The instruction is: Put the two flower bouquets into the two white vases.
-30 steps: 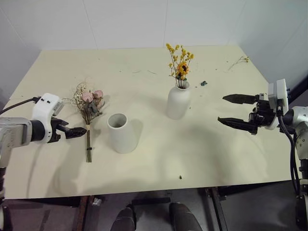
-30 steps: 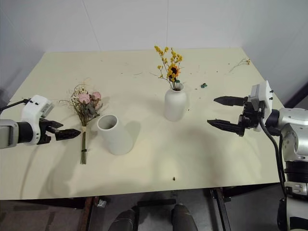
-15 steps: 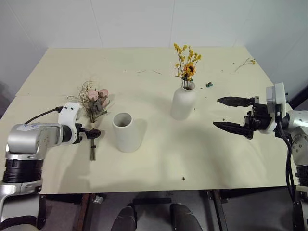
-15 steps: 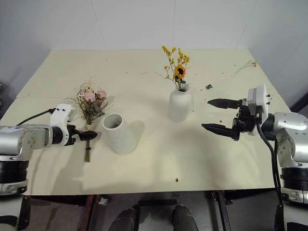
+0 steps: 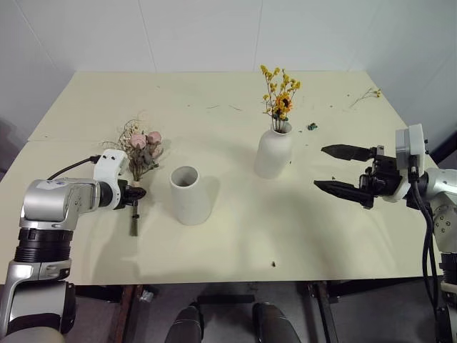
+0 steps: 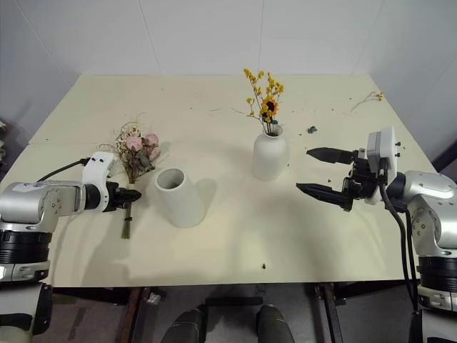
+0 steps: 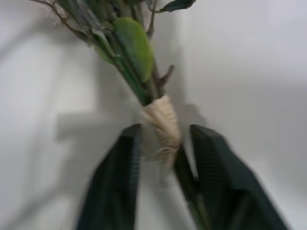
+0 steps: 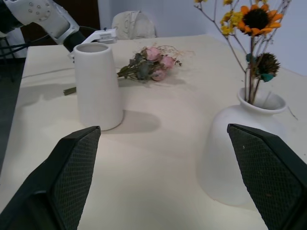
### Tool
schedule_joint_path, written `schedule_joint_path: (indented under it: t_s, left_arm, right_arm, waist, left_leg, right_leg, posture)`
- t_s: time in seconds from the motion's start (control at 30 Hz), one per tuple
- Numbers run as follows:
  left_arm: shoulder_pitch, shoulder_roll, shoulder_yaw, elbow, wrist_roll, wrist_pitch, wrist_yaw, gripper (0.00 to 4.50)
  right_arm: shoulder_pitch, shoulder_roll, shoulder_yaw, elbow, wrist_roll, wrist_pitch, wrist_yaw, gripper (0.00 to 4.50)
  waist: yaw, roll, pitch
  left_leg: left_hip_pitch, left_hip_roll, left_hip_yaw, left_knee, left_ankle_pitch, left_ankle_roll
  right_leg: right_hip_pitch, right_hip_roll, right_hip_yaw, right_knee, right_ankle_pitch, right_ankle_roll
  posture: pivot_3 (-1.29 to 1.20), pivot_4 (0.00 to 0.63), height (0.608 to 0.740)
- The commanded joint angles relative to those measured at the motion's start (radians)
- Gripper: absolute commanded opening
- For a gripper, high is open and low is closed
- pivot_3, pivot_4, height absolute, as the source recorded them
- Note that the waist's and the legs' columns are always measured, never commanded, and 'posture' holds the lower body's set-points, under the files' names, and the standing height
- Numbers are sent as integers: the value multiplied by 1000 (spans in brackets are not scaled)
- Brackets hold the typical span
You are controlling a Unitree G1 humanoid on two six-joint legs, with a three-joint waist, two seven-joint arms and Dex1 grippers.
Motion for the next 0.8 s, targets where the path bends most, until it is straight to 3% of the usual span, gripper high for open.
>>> schedule_joint_path:
  t_s: [0.03,0.07,0.27,0.37,0.43,0.5,0.6,0.73,0.8]
  left_arm:
    - [-15,32,0,12,15,-20,-23,215]
    - [-17,35,-1,17,18,-25,-26,13]
    - [-49,18,66,66,16,-188,-48,11]
    - [-89,-59,236,106,-76,-503,-122,11]
    - [-106,-102,306,108,-121,-593,-134,11]
    - [-152,-165,409,78,-253,-655,-181,11]
    - [-178,-217,479,26,-397,-664,-244,11]
    - [-143,-240,494,-83,-651,-500,-322,11]
    - [-121,-234,468,-115,-683,-478,-345,11]
  right_arm:
    - [-24,-4,-39,-9,21,-6,-4,4500]
    - [-26,-5,-38,-6,18,-7,-4,4500]
    - [-20,-3,-35,-1,5,-18,-14,4500]
    - [-13,0,-37,-8,-3,-24,-28,4500]
    - [-13,-2,-41,-3,-3,-26,-30,4500]
    - [-7,-2,-48,-14,-2,-21,-45,4500]
    - [2,-4,-54,-22,-2,-18,-57,4500]
    - [11,-5,-62,-24,-2,-20,-70,4500]
    - [15,-3,-64,-27,-1,-23,-76,4500]
  waist:
    - [1,0,0]
    - [1,0,0]
    - [2,0,0]
    - [4,0,0]
    - [5,0,0]
    - [5,0,0]
    - [3,0,0]
    - [0,0,0]
    - [0,0,0]
  left_leg:
    - [0,0,0,0,0,0]
    - [0,0,0,0,0,0]
    - [0,0,0,0,0,0]
    - [-1,0,0,0,0,0]
    - [-2,0,0,1,0,0]
    - [-3,0,0,1,0,0]
    - [-3,0,0,1,-1,0]
    - [-3,0,0,1,-1,1]
    - [-3,0,0,2,-1,1]
  right_leg:
    - [0,0,0,0,0,0]
    - [0,0,0,0,0,0]
    - [0,0,0,0,0,0]
    - [-1,0,-1,0,0,0]
    - [-1,0,-1,-1,0,0]
    - [-1,0,-1,-1,1,0]
    - [-1,0,-1,-1,1,1]
    - [-1,0,0,-1,1,1]
    - [-1,0,0,0,1,1]
  posture:
    - [0,150,740]
    - [0,150,740]
    - [0,150,740]
    - [0,150,740]
    - [0,150,740]
    - [0,150,740]
    - [0,150,740]
    - [0,150,740]
    - [0,150,740]
